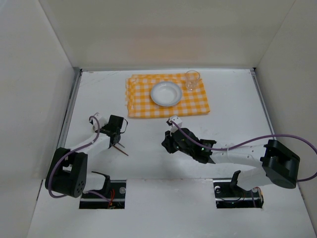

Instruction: Set the dinner table for one person

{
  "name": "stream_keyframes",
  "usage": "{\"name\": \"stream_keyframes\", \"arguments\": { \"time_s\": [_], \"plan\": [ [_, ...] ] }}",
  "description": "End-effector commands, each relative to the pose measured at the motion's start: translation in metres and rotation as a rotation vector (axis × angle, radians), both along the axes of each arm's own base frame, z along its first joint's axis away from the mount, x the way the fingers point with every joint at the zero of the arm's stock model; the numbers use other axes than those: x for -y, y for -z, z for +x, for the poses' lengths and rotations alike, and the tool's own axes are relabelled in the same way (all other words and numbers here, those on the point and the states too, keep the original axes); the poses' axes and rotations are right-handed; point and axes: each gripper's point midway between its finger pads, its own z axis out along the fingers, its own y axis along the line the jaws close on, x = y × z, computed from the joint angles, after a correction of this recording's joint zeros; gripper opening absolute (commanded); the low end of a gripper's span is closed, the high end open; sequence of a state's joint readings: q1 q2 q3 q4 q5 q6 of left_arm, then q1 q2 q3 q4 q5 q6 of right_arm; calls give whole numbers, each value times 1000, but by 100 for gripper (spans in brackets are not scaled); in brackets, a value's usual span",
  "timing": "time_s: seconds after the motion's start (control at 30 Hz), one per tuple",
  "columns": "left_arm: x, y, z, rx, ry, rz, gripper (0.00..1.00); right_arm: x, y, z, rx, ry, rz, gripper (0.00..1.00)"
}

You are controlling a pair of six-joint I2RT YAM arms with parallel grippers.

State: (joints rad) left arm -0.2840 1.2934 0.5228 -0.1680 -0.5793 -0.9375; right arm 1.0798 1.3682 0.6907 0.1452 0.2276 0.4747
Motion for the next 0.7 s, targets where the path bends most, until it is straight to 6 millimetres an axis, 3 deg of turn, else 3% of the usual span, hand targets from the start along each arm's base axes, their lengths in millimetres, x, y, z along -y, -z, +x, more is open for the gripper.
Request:
{"name": "stream_keyframes", "arguments": {
  "time_s": [0.0,0.67],
  "plan": [
    [-1,5,-1,-5,-5,-8,23,-8,-24,5,50,-3,79,16],
    [6,16,3,-24,26,-23,14,1,-32,9,66,19,95,16]
  ]
}}
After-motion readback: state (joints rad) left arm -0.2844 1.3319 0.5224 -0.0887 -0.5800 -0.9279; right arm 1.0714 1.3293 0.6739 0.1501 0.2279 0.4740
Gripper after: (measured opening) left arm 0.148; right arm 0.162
